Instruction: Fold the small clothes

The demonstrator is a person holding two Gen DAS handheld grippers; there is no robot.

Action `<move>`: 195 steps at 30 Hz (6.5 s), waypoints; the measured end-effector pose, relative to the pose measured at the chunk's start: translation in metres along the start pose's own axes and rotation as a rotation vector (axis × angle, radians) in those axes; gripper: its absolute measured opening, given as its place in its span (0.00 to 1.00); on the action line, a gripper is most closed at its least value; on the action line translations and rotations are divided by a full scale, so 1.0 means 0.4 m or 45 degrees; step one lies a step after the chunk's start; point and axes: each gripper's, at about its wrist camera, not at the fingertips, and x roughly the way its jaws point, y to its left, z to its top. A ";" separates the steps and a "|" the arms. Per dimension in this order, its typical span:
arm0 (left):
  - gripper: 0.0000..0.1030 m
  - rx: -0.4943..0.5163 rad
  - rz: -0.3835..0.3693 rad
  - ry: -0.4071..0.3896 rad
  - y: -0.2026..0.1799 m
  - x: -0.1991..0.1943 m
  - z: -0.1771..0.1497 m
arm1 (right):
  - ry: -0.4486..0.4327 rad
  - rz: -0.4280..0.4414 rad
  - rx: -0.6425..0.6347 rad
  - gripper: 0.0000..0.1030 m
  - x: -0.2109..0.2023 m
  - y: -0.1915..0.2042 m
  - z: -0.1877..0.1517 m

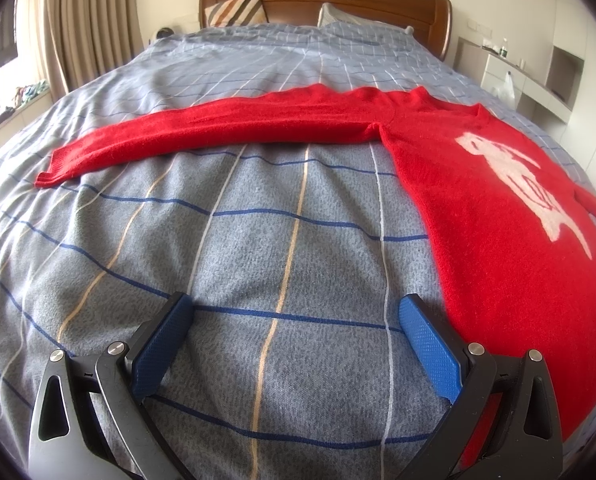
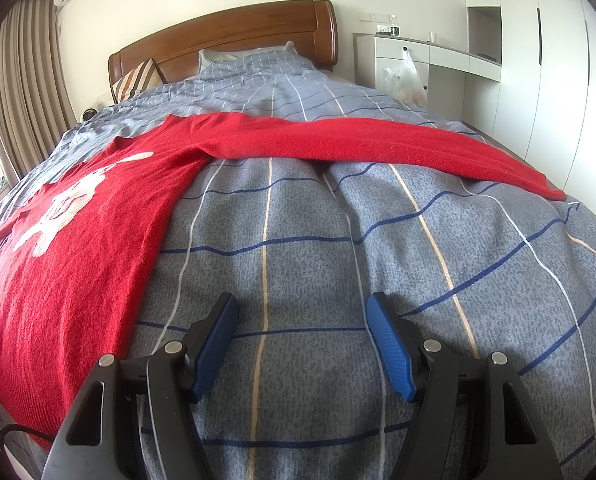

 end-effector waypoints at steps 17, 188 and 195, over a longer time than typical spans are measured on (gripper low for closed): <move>0.99 -0.129 -0.081 -0.226 0.066 -0.085 0.037 | -0.008 0.301 0.789 0.65 -0.097 -0.340 0.182; 0.93 -0.021 0.106 -0.104 0.032 0.038 0.045 | -0.065 0.086 0.196 0.76 0.114 -0.163 0.149; 0.96 -0.034 0.090 -0.086 0.041 0.045 0.047 | -0.050 0.057 0.180 0.76 0.123 -0.154 0.151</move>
